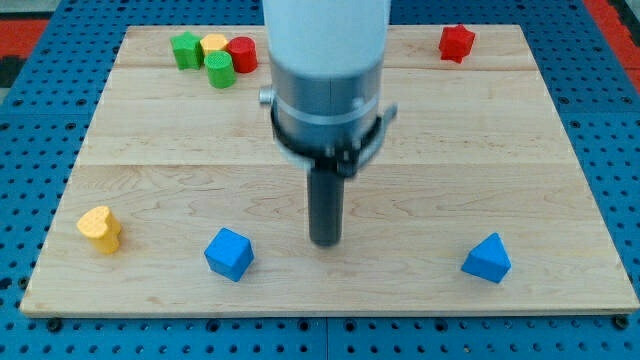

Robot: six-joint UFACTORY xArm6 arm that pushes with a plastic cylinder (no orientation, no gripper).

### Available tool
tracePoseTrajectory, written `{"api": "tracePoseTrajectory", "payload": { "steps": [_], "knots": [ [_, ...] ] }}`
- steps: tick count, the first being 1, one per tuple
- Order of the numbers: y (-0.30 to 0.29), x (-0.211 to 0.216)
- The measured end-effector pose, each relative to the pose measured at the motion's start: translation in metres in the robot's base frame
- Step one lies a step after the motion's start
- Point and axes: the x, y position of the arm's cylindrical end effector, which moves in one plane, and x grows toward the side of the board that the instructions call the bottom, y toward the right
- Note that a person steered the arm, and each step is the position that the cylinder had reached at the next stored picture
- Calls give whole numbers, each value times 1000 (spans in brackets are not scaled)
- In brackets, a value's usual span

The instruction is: Push the blue cube and yellow heart into the circles

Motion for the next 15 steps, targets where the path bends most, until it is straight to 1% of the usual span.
{"api": "tracePoseTrajectory", "payload": {
  "steps": [1,2,3,5,6,7,8,9,10,11,12,13,14,15],
  "knots": [
    [-57,25],
    [-119,20],
    [-136,-24],
    [-144,-154],
    [-137,-215],
    [-91,-210],
    [-68,-137],
    [-78,-66],
    [-123,-12],
    [-192,21],
    [-235,-5],
    [-248,-55],
    [-231,-99],
    [-199,-91]
  ]
}}
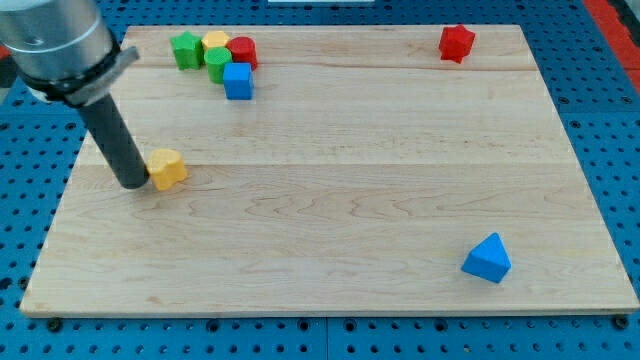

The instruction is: Push the blue cube and yellow heart into the circles

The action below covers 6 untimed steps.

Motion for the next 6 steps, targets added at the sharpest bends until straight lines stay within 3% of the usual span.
{"api": "tracePoseTrajectory", "payload": {
  "steps": [1,4,5,6],
  "knots": [
    [14,18],
    [72,-98],
    [83,-122],
    [148,-114]
  ]
}}
